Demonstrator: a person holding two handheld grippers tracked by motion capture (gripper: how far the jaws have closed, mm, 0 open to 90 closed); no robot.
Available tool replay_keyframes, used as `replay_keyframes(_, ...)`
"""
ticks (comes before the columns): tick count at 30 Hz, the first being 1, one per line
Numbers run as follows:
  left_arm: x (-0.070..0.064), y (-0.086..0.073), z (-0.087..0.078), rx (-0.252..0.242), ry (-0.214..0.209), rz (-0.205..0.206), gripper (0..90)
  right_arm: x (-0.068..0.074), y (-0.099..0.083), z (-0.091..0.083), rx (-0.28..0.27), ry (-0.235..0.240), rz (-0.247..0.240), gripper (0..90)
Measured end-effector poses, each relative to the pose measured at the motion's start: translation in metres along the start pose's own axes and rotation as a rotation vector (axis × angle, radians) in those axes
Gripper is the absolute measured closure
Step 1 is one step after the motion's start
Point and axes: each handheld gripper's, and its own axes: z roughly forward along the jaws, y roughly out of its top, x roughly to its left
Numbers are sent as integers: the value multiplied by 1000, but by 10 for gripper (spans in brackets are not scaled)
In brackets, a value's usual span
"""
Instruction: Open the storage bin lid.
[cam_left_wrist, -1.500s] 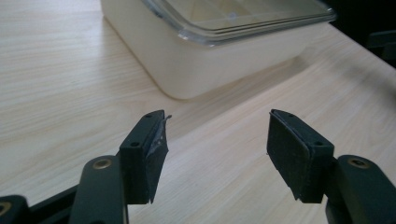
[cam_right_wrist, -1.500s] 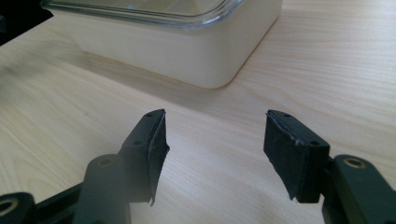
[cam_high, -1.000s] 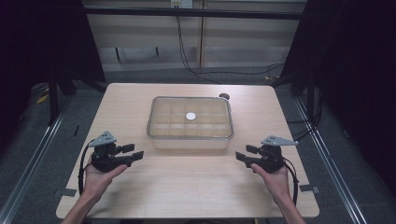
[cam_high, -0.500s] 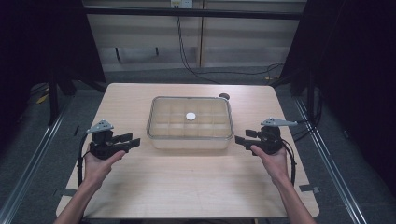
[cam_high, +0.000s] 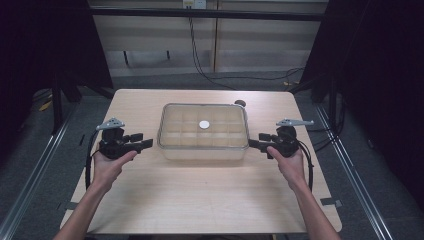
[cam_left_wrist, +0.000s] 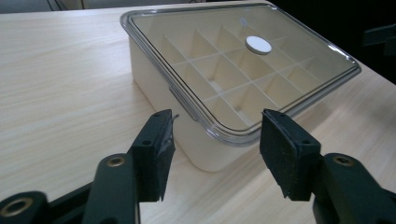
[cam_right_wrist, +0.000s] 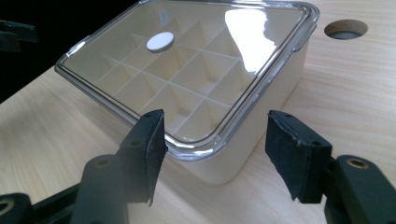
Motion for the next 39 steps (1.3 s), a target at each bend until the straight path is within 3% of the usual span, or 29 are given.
replay_keyframes(9,13,12,11,20,-3,-37,409,-6,17,9,54,3,-21,399)
replay_keyframes(19,18,20,22,42,10,-35,407,-16,33,24,79,8,0,394)
replay_keyframes(24,20,20,34,65,13,-46,401,-21,34,34,104,-9,5,389)
replay_keyframes(29,14,19,49,105,-2,-29,384,-22,36,48,123,-22,3,380)
replay_keyframes(39,11,15,64,128,-15,-43,370,-22,31,54,119,-23,47,289)
